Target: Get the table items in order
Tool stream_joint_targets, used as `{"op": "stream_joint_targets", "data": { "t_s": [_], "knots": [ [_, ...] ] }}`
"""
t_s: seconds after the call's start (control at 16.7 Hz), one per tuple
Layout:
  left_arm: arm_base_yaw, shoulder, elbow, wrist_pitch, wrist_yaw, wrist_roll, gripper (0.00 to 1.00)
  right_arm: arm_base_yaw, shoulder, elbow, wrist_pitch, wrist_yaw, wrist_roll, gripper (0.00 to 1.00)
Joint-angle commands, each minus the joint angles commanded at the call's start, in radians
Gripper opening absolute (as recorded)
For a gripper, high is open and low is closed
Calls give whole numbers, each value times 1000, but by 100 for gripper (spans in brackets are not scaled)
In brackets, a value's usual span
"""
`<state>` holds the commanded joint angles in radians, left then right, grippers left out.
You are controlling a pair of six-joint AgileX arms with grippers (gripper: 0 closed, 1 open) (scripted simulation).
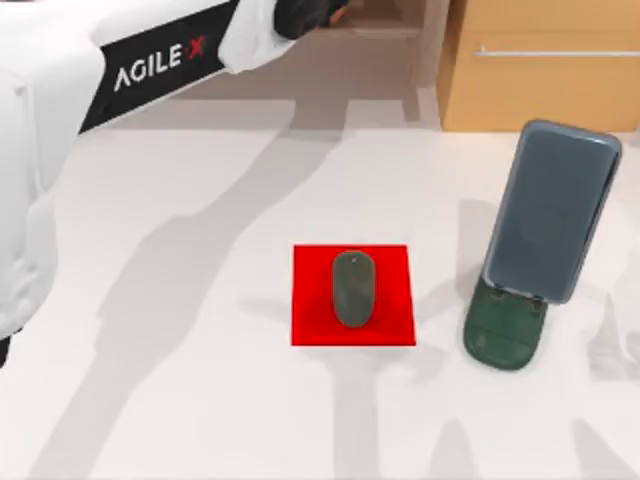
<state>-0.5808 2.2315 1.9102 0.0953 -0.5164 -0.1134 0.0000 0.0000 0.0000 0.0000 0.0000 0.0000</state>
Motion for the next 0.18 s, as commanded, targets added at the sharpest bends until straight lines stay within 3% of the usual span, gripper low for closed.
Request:
{"op": "stream_joint_targets", "data": {
  "t_s": [0.18],
  "knots": [
    [0, 0, 0, 0, 0, 0, 100, 0, 0, 0, 0, 0, 0, 100]
  ]
}}
